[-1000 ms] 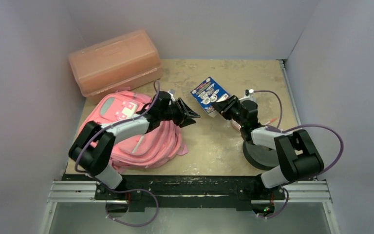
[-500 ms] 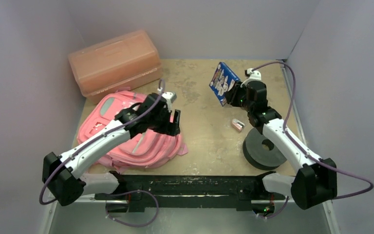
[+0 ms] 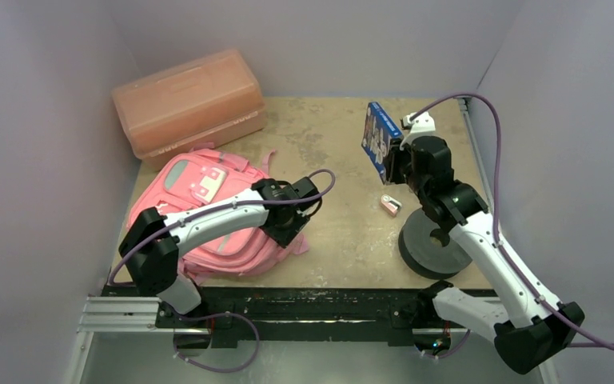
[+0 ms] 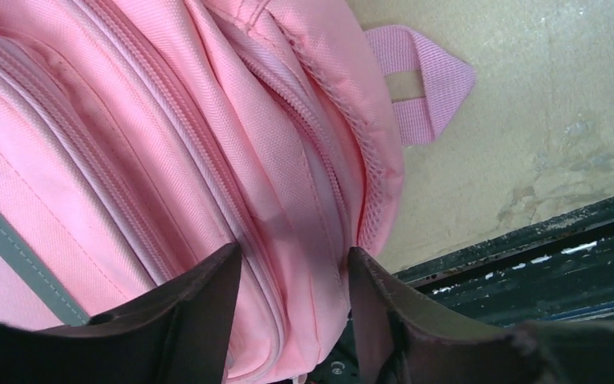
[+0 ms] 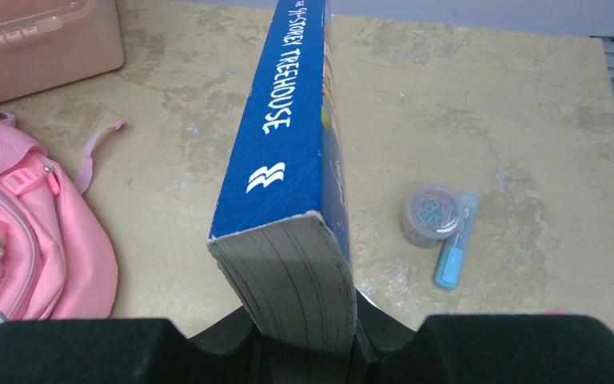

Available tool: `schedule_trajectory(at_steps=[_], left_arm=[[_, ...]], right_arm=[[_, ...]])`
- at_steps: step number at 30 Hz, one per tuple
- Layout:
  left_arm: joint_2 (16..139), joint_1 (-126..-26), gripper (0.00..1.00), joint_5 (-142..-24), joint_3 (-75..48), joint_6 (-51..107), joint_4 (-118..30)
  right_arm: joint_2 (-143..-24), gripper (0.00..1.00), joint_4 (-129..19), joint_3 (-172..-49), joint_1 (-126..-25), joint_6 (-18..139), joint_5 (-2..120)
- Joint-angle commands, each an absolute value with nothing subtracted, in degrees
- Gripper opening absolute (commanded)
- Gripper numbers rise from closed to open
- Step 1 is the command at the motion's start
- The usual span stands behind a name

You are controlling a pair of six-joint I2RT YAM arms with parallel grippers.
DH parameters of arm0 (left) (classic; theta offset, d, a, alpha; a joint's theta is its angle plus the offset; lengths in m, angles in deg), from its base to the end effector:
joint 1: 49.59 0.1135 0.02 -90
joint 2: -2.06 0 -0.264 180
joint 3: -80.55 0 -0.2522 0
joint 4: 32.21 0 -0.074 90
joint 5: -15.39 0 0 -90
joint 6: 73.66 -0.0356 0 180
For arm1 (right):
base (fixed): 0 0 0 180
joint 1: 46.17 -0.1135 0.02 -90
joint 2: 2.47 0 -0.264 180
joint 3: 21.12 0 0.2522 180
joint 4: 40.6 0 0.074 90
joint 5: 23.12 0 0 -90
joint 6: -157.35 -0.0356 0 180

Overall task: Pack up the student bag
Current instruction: Place the book in the student bag.

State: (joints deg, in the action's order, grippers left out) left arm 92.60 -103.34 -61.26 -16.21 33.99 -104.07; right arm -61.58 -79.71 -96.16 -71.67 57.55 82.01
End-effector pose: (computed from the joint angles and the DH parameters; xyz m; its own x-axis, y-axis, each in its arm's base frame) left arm 0.1799 -0.2315 0.2387 -0.7835 0.5697 -0.2480 0.5472 0.8218 0.1591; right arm 0.2085 0.0892 0.3666 -0.3840 -0.0011 -0.9233 -0.1356 0.9892 0.0552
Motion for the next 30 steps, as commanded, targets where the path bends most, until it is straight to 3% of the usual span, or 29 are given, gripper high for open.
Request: schedule_trajectory(at_steps=[1,3,11,16,22,27,30], left_arm=[[92.1,-103.5,0.42,-57.8,-13.1,31.5,-106.6],[91.8,-103.5,0.30,-56.6,-12.2,31.2,-107.5],[86.0,-103.5,0.00,-40.0,-10.2,33.8,-109.4],[80.9,-103.5,0.00,-26.6,-9.3,37.3,-109.5],[75.0,-103.4,0.00,-17.4,-8.8,39.8,-108.4],[70.0,-103.4,0.00,-16.0,-9.6,39.1,-105.1],[67.5,-103.5,0.00,-15.5,-10.4,38.4,-103.3]], right_arm=[[-59.3,0.00,-78.0,-100.6,-71.9,58.6,78.8],[-59.7,0.00,-79.4,-100.9,-71.9,58.5,75.9],[-66.6,0.00,-96.3,-107.8,-72.0,56.9,72.7],[-65.2,0.00,-98.5,-109.1,-72.0,53.8,55.3],[-58.8,0.00,-78.3,-97.1,-72.0,34.8,22.3],[-59.8,0.00,-67.0,-86.5,-72.0,21.0,17.9],[-59.7,0.00,-50.8,-78.1,-73.0,8.4,16.7]])
